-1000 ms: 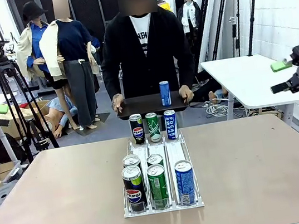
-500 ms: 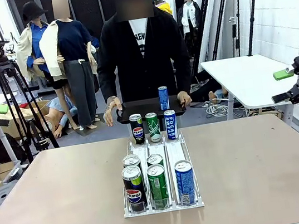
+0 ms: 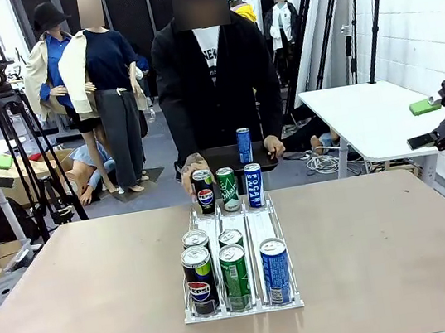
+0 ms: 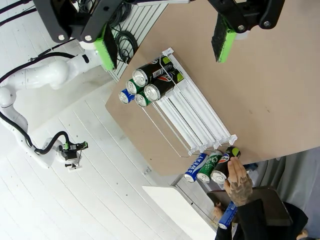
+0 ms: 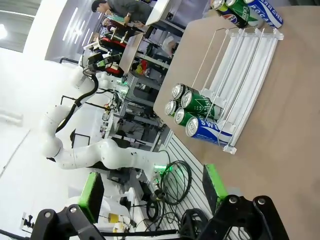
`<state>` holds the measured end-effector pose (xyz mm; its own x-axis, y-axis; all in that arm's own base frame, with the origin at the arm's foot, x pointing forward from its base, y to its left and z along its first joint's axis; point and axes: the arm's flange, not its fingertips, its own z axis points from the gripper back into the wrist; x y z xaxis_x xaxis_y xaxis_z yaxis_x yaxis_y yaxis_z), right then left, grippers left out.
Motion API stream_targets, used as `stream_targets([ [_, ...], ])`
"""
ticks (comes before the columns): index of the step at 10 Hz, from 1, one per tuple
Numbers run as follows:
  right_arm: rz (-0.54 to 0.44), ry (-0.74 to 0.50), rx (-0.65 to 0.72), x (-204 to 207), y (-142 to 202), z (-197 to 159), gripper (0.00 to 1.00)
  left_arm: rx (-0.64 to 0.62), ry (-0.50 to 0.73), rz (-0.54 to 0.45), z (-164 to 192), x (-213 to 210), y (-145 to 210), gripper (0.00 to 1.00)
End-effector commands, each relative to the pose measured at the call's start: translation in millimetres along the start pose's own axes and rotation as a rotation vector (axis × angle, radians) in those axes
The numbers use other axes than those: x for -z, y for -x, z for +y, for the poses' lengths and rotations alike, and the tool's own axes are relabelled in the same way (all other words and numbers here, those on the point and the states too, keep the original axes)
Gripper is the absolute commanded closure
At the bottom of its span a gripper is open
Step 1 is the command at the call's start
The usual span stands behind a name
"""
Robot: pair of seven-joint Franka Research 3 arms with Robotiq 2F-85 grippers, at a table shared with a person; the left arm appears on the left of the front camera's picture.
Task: Retrieve and hand over the desired beverage to the person.
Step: Pick up another can of the same type that the person held from the Automatic Can Dispenser.
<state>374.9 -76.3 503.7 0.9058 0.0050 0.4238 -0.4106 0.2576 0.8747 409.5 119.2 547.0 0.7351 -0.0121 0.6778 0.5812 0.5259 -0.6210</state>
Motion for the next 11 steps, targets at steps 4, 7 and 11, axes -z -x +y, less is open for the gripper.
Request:
stream_targets([
  [4, 0.006, -0.002, -0.002, 2.3, 5.3, 0.2, 0.0, -0.003, 0.014, -0.011, -1.6, -0.5, -0.1, 0.0],
  [7, 0.006, -0.002, -0.002, 2.3, 5.3, 0.2, 0.0, -0.003, 0.014, -0.011, -1.6, -0.5, -0.1, 0.0],
  [11, 0.006, -0.002, -0.002, 2.3, 5.3, 0.2, 0.0, -0.003, 0.014, -0.011, -1.6, -0.5, -0.1, 0.0],
])
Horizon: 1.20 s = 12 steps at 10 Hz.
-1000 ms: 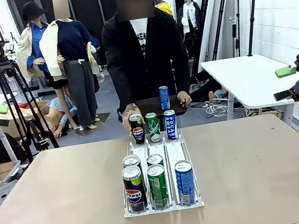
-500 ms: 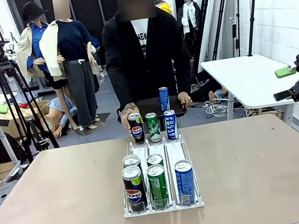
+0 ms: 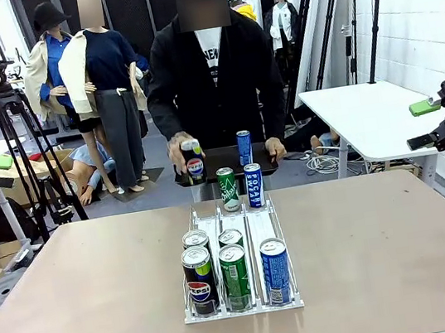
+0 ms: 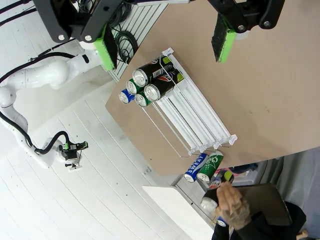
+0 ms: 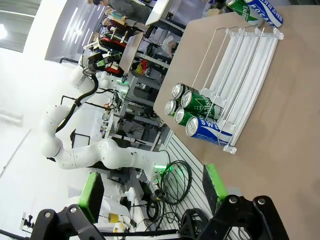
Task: Retrieve and hand over the desired beverage to the person.
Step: Pick up another can of the same type that the person held from the Automatic Can Dispenser.
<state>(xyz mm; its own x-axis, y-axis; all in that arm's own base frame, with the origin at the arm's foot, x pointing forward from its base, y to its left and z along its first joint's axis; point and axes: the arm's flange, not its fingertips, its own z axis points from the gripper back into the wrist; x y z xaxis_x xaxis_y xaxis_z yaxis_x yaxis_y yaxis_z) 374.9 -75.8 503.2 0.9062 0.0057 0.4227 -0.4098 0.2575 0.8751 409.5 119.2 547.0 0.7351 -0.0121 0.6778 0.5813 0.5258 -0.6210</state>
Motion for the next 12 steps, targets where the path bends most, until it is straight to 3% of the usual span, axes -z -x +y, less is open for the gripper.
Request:
stream_targets([
  [1, 0.005, -0.002, -0.003, 1.7, 5.1, 0.4, 0.0, -0.003, 0.014, -0.011, -1.6, -0.5, -0.1, 0.0],
  [12, 0.005, -0.002, -0.003, 1.7, 5.1, 0.4, 0.0, -0.003, 0.014, -0.011, -1.6, -0.5, -0.1, 0.0],
])
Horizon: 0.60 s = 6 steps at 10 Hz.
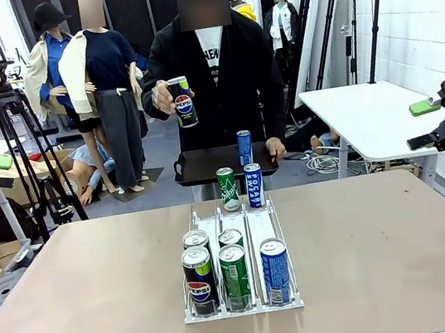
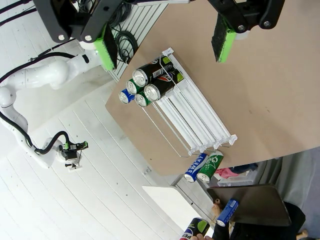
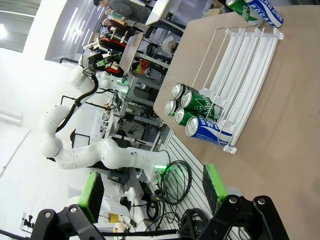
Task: Retrieve and hand over the desired beverage to the person.
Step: Pick up another can of the same type that the person held from the Automatic Can Dispenser.
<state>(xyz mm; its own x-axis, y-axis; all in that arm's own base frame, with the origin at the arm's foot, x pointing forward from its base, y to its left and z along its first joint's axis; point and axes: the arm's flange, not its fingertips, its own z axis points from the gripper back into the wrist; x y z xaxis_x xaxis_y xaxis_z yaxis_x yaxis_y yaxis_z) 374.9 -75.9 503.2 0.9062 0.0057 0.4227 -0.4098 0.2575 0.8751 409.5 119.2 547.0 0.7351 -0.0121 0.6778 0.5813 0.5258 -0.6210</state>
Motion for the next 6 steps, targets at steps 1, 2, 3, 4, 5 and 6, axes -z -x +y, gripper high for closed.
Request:
stream_targets([
  [1, 0.005, -0.002, -0.003, 1.7, 5.1, 0.4, 0.0, -0.003, 0.014, -0.011, -1.5, -0.5, -0.1, 0.0],
  [2, 0.005, -0.002, -0.003, 1.7, 5.1, 0.4, 0.0, -0.003, 0.014, -0.011, -1.5, -0.5, -0.1, 0.0],
  [3, 0.005, -0.002, -0.003, 1.7, 5.1, 0.4, 0.0, -0.003, 0.014, -0.011, -1.5, -0.5, -0.1, 0.0],
  [4, 0.005, -0.002, -0.003, 1.7, 5.1, 0.4, 0.0, -0.003, 0.014, -0.011, -1.5, -0.5, -0.1, 0.0],
  [5, 0.005, -0.002, -0.003, 1.7, 5.1, 0.4, 0.0, -0.003, 0.014, -0.011, -1.5, -0.5, -0.1, 0.0],
  [6, 0.005, -0.002, -0.003, 1.7, 5.1, 0.4, 0.0, -0.003, 0.014, -0.011, -1.5, -0.5, -0.1, 0.0],
])
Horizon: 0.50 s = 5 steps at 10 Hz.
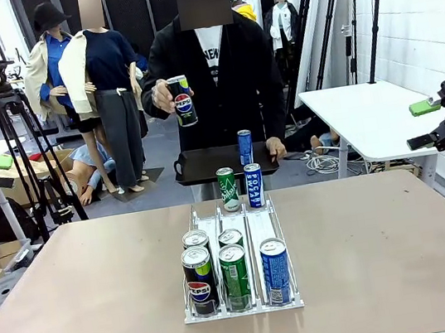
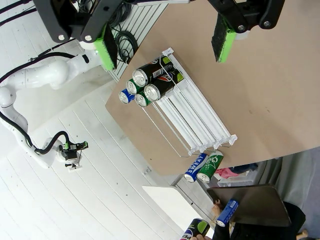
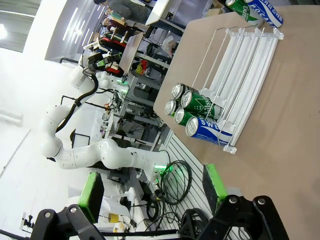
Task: Retrieve and hand over the desired beverage to the person.
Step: Pick up another can of the same type that the person held from the Automatic Can Dispenser.
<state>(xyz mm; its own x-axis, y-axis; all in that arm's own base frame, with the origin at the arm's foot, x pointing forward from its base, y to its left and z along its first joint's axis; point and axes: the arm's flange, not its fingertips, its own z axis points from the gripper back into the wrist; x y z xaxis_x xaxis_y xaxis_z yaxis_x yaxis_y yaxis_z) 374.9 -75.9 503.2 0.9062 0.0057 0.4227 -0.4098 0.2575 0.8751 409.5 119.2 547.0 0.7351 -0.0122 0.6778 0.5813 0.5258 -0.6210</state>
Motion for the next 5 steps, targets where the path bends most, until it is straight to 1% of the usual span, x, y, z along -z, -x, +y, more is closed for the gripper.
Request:
stream_targets([
  [1, 0.005, -0.002, -0.003, 1.8, 5.1, 0.4, 0.0, -0.003, 0.014, -0.012, -1.5, -0.5, -0.1, 0.0],
  [5, 0.005, -0.002, -0.003, 1.8, 5.1, 0.4, 0.0, -0.003, 0.014, -0.012, -1.5, -0.5, -0.1, 0.0],
])
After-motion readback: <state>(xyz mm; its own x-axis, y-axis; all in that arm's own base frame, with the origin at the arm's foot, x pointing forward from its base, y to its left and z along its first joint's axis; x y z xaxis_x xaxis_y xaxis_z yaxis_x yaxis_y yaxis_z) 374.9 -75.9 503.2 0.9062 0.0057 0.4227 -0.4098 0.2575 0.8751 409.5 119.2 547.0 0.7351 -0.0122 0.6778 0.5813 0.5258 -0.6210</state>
